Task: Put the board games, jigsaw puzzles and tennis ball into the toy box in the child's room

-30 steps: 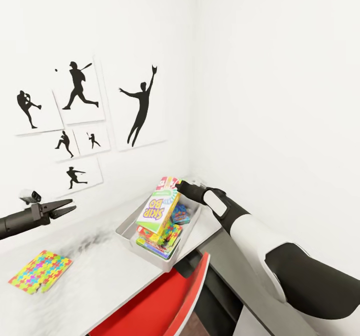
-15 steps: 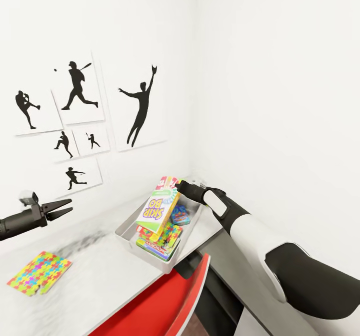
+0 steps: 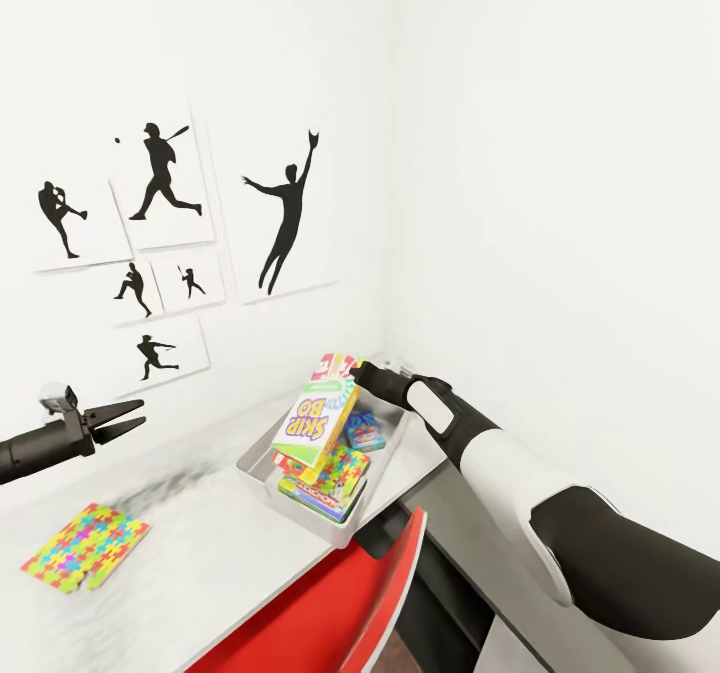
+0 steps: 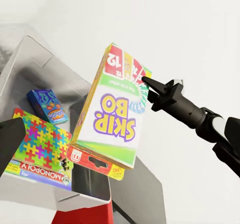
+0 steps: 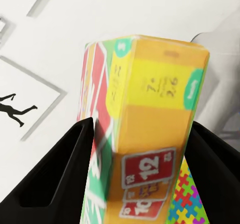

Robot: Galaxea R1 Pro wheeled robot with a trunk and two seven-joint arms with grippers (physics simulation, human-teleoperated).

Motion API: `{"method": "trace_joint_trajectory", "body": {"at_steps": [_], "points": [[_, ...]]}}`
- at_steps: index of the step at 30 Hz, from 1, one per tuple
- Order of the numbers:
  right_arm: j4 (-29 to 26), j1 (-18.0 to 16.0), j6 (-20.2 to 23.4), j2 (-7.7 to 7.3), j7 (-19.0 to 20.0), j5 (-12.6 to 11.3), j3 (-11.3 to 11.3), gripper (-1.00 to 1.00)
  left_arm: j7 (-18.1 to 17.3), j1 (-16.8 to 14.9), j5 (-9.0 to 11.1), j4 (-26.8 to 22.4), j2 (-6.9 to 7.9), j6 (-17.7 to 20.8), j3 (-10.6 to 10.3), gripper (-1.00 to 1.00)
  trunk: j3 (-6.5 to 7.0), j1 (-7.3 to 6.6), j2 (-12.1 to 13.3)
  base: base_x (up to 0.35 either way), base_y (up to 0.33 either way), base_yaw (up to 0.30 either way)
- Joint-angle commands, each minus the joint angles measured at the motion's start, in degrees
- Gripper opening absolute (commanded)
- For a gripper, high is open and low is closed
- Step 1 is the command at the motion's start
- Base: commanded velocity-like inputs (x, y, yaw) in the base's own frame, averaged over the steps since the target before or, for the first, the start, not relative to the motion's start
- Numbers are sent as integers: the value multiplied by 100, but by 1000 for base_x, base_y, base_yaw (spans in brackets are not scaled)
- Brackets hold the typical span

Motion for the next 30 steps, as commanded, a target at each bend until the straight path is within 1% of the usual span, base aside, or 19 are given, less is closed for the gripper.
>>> {"method": "trace_joint_trajectory", "body": {"at_steps": [1,10,17,23,30], "points": [[4,-8,10,0,9,-7,8,-100,-20,-5,0,0,1,61,1,100,-14,4,-14,0,7,0],[4,-8,11,0,9,1,8,-100,-20,-5,6,0,0,59,1,100,-14,4,-14,4,75,0],[4,-8,11,0,7,1,8,-100,-20,-5,6,0,0,56,1,100,-14,4,-14,5,8,0],[4,-8,-2,0,-6,1,8,-100,-20,-5,5,0,0,58,1,100,-14,4,-14,112,1,0],[4,-8,-13,0,-8,9,8,-100,-20,-5,8,0,0,56,1,100,-14,4,-14,18,0,0]]}}
